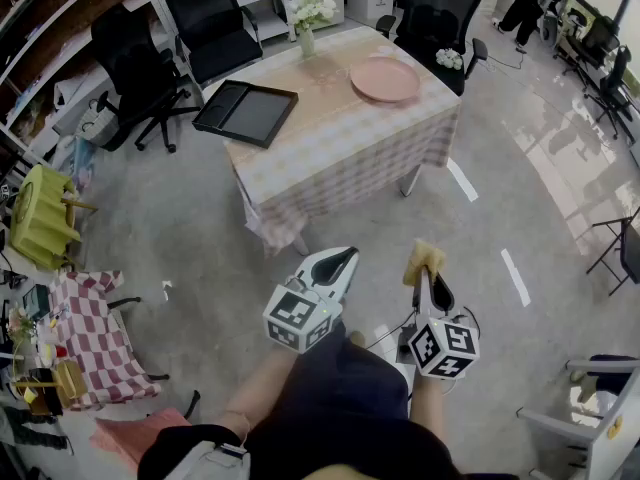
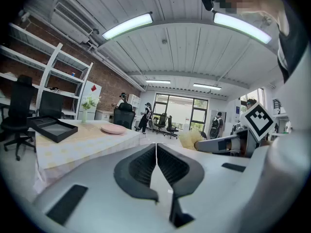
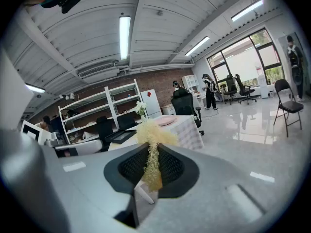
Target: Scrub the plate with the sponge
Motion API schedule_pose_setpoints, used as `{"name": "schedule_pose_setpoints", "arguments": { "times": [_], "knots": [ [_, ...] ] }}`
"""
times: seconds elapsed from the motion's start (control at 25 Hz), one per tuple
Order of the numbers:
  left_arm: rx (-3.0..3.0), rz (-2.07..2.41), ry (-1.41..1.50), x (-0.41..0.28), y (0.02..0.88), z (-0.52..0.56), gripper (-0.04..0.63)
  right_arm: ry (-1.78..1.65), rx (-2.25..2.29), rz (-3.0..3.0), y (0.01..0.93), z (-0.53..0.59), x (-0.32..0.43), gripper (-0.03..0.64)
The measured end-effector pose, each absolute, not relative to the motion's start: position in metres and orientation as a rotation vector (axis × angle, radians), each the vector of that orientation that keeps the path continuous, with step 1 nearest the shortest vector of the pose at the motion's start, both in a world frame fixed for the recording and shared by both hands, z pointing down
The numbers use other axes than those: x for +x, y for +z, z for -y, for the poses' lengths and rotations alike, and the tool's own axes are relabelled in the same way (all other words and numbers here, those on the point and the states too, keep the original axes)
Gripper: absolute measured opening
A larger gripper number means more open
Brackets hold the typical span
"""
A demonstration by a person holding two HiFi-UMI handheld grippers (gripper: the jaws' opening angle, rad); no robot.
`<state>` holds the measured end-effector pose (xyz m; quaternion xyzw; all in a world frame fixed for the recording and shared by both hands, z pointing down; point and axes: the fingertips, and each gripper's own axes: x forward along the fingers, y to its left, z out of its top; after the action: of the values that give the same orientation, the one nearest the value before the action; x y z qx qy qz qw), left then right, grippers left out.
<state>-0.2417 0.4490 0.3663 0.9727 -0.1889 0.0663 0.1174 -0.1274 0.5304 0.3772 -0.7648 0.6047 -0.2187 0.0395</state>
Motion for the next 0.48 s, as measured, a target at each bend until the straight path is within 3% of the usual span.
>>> {"name": "schedule_pose_setpoints", "arguments": {
  "times": [0.48],
  "knots": [
    [2.886, 0.600, 0.209, -0.235, 0.363, -0.454, 0.015, -0.597, -2.354, -1.796, 0.366, -0.541, -0.115, 0.049]
  ]
}}
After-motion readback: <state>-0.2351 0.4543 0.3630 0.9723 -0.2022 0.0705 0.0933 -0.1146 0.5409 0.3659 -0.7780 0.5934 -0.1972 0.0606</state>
